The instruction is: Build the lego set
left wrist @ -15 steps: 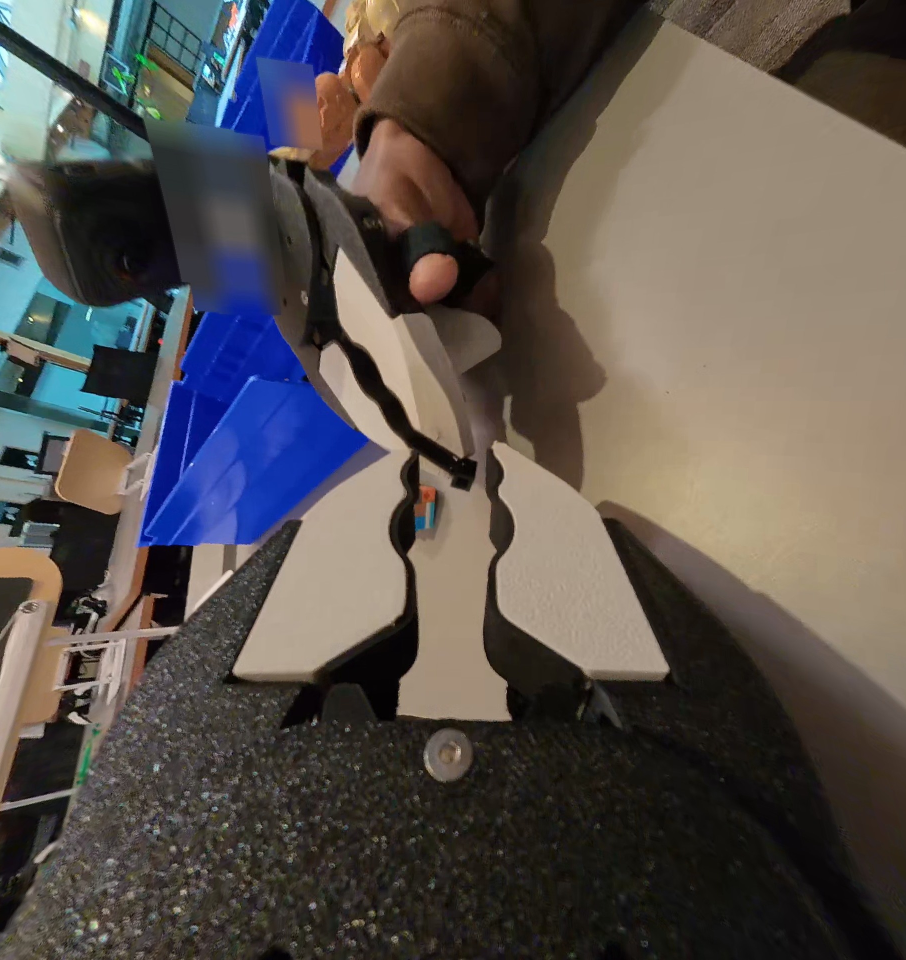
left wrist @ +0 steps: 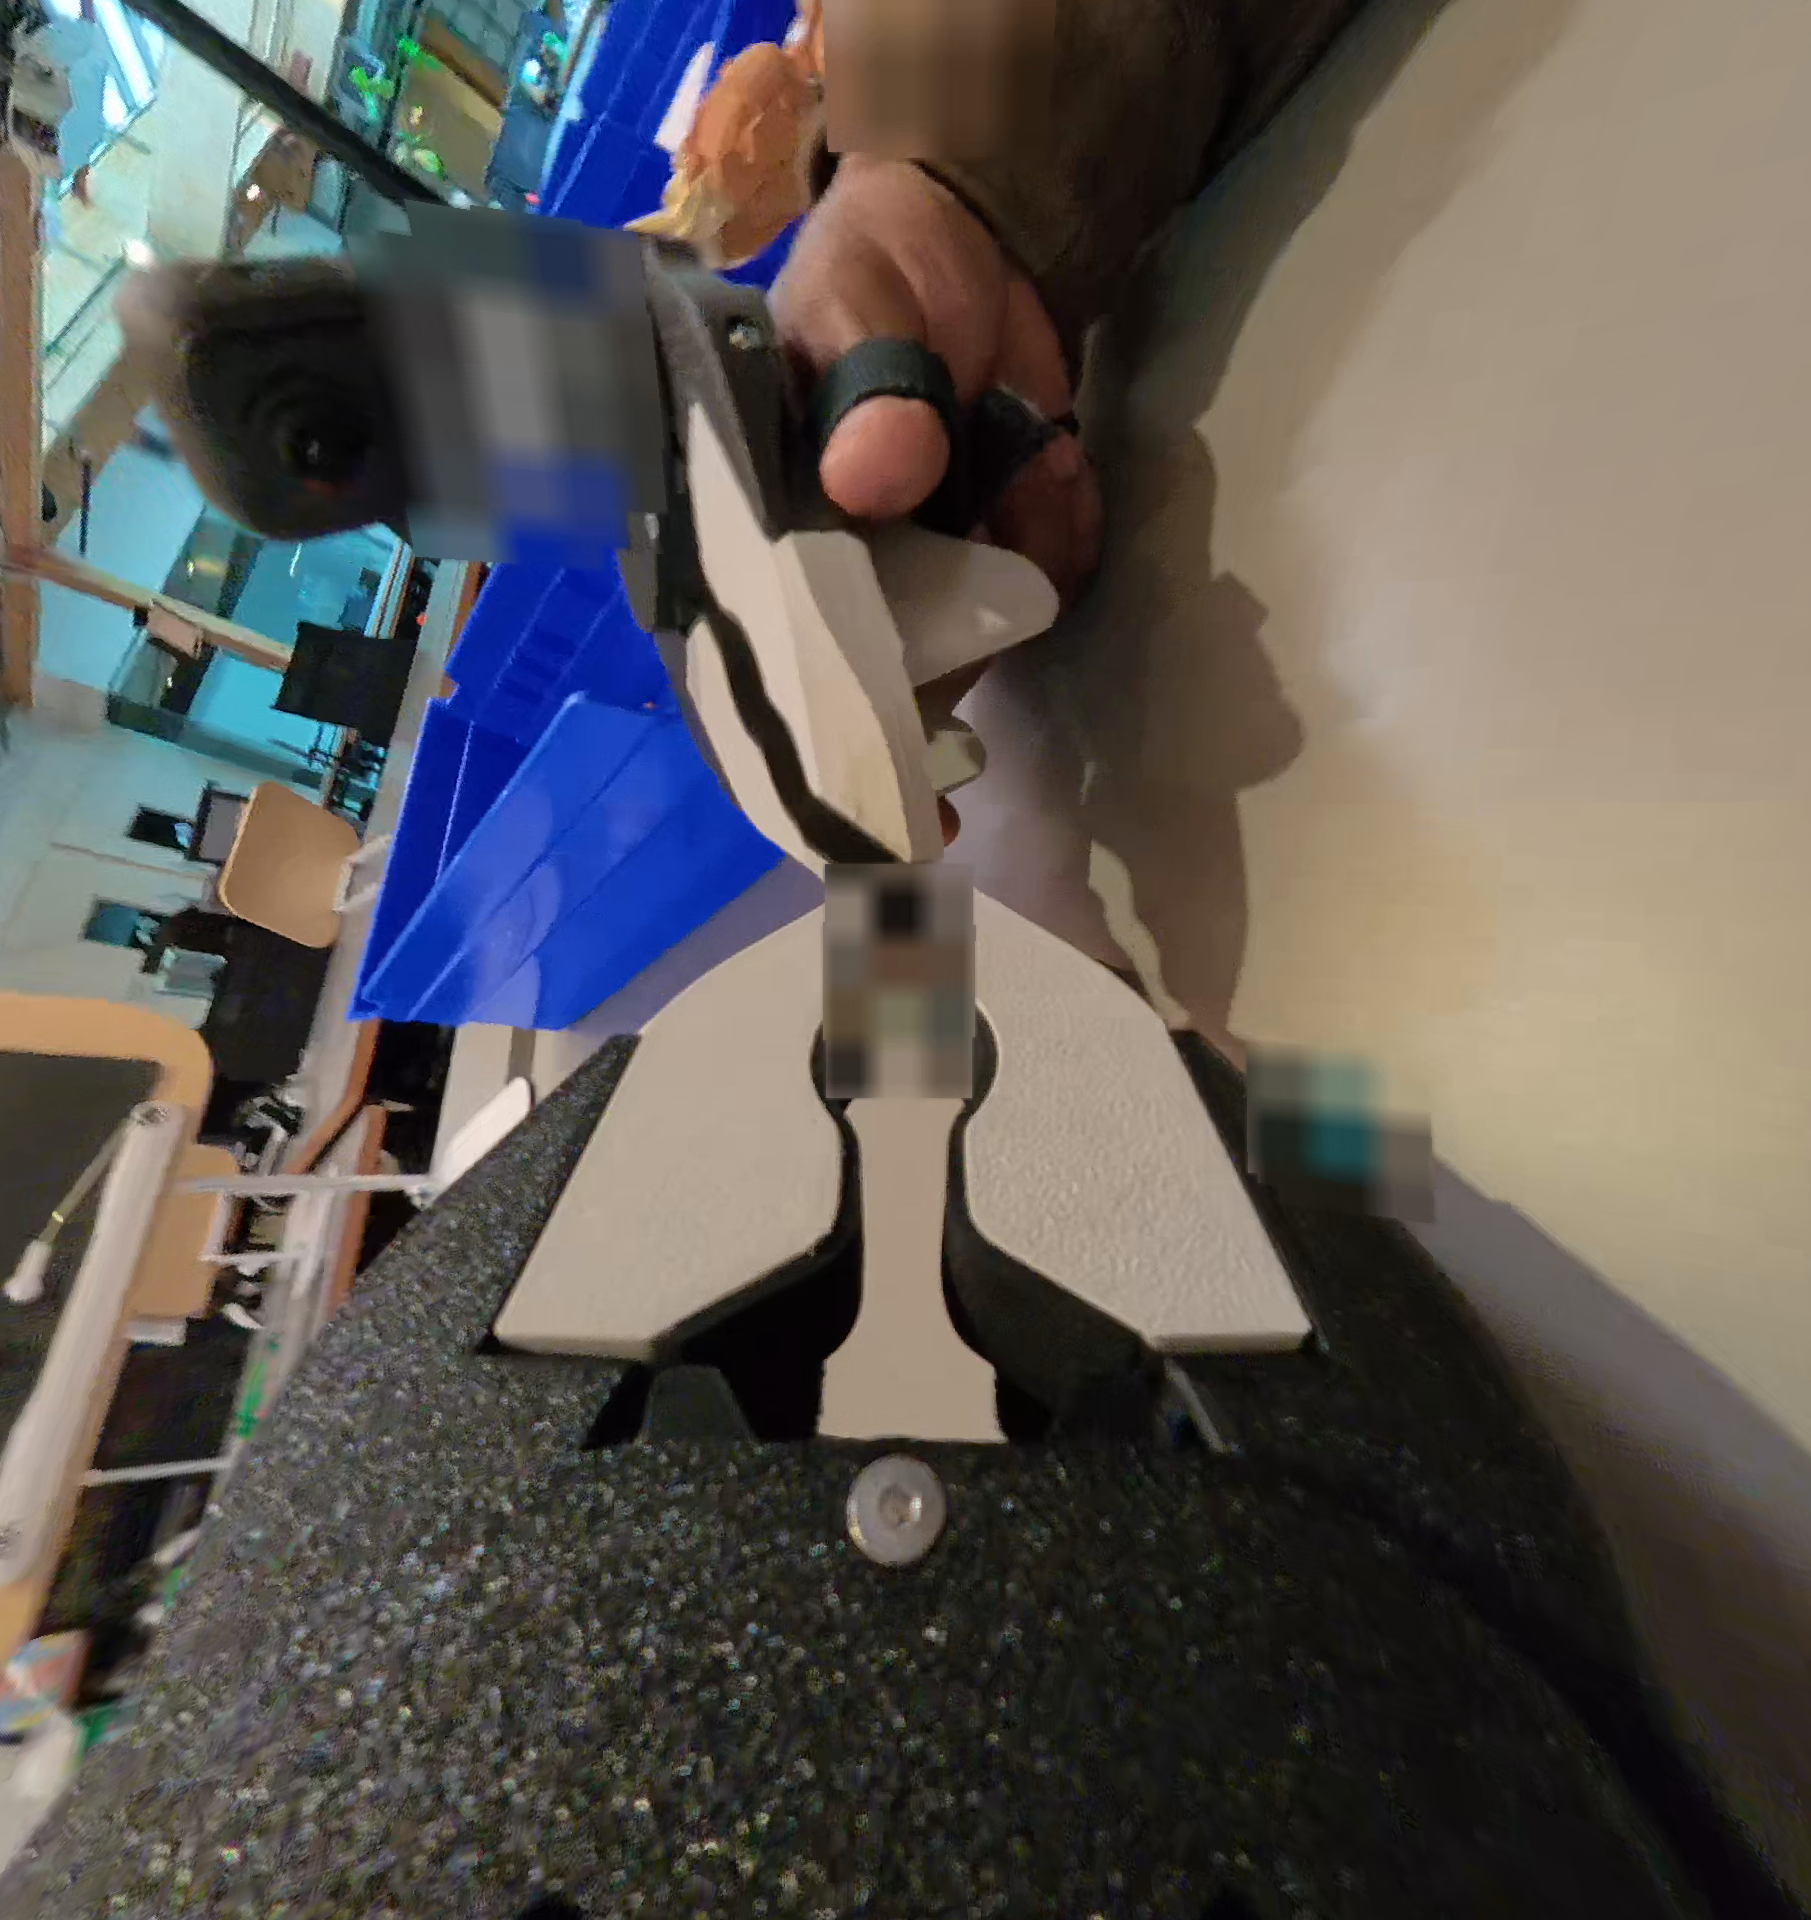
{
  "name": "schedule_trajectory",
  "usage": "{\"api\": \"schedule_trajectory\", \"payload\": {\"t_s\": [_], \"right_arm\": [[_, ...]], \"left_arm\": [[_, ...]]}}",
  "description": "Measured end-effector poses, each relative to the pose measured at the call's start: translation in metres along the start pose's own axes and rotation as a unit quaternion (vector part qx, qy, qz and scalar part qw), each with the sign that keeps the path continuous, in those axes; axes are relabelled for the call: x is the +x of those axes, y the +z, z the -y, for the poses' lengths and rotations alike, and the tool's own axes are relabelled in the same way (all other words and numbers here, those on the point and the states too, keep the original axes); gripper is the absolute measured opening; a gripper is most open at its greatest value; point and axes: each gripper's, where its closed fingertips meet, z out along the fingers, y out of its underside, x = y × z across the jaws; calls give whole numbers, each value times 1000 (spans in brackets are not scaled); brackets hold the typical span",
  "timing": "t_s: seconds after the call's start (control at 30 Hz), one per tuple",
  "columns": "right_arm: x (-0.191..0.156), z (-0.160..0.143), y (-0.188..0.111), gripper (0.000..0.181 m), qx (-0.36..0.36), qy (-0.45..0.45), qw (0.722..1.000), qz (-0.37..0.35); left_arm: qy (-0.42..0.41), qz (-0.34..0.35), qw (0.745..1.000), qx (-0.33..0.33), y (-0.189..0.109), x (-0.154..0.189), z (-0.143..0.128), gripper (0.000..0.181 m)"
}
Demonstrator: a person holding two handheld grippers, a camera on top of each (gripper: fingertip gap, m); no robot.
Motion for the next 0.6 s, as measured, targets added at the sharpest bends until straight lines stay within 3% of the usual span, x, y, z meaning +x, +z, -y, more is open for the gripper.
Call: {"api": "schedule_trajectory", "payload": {"t_s": [0.13,0.33,0.47,0.6], "right_arm": [[0,17,-10,10,51,-5,999,0],[-9,33,-16,10,116,22,992,43],[-19,41,-18,12,163,70,978,110],[-36,44,-18,15,176,88,965,174]], "left_arm": [[-119,28,990,64,-6,-22,5,11],[-257,25,939,227,-22,-41,28,10],[-291,5,909,299,-30,-43,43,11],[-279,-4,909,311,-29,-38,51,11]]}}
